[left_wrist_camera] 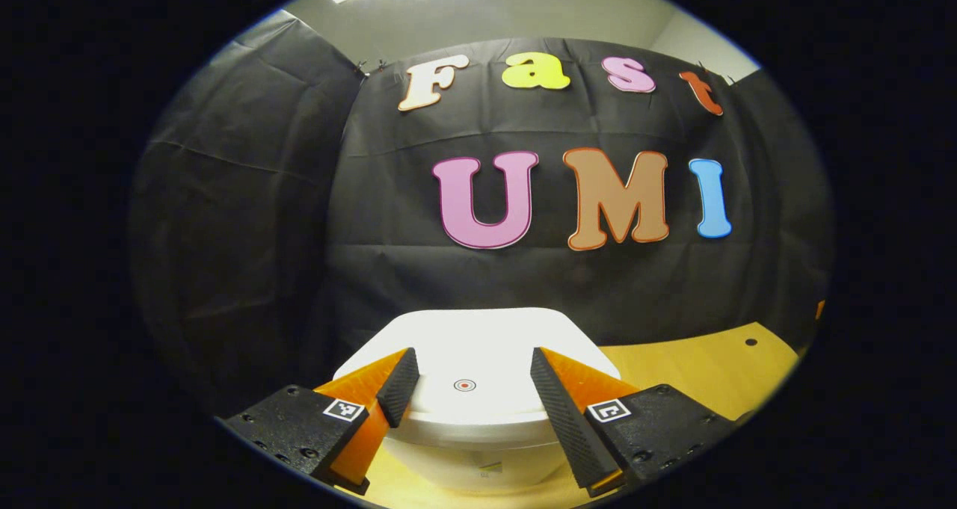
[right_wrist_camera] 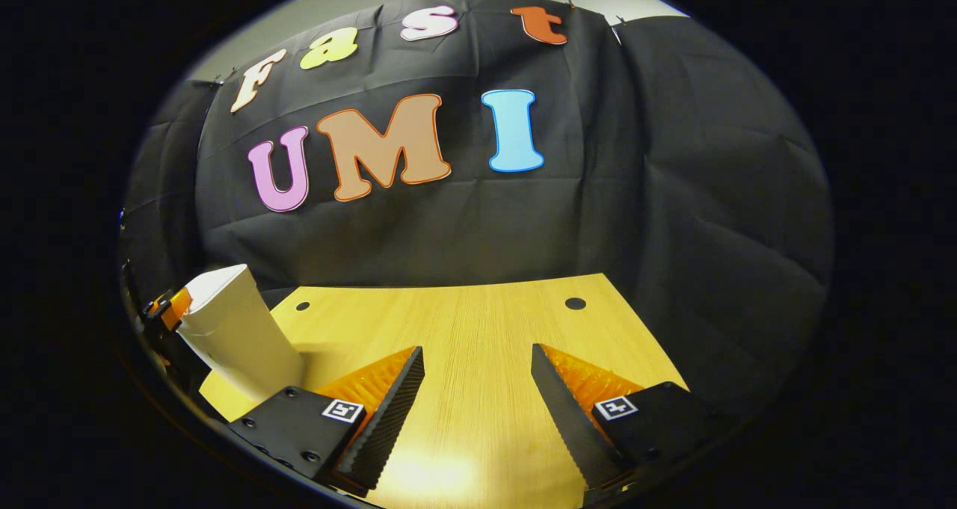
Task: Press the lid of the desktop garbage bin to open it, pick up the crumpled paper on the desktop and throw it into the bin, then pick up the pop can on the desktop and drop it into the bin, and finally close the garbage bin lid.
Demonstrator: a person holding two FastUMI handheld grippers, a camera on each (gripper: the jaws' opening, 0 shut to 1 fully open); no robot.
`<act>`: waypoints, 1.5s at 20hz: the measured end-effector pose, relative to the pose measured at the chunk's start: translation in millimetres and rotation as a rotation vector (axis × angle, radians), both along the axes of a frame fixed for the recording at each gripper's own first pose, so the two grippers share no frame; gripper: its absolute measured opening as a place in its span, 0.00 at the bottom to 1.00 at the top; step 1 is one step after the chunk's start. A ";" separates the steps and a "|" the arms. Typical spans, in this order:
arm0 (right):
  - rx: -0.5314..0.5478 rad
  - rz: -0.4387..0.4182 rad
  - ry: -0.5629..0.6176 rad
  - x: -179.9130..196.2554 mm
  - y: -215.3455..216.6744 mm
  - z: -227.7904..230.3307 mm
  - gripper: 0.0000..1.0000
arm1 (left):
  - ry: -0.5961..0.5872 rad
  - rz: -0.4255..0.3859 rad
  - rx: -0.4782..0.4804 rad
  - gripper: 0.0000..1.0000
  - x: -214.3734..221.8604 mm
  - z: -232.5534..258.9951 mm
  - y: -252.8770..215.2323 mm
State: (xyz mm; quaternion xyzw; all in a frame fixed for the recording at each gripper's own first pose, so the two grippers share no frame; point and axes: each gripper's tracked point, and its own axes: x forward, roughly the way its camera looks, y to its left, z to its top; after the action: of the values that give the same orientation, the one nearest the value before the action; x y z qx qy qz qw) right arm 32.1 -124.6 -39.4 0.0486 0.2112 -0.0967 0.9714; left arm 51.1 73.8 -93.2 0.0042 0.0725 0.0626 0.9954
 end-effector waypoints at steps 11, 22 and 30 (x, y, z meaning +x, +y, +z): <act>0.002 0.011 -0.078 13.0 22.3 22.9 0.96 | -0.082 -0.003 -0.058 0.92 10.0 57.3 15.4; -0.004 -0.016 -0.352 -18.9 75.5 82.0 0.96 | -0.158 -0.308 -0.088 0.92 -23.4 114.8 -111.7; -0.002 -0.021 -0.389 -42.9 95.6 81.2 0.96 | -0.052 -0.406 -0.210 0.92 -50.2 74.0 -147.2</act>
State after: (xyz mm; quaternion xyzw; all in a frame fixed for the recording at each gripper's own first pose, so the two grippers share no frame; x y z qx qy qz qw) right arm -10.8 -29.0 41.8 0.0677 0.0190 -0.0956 0.9929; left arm 0.9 -73.4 -19.2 -0.0867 0.0508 -0.1467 0.9841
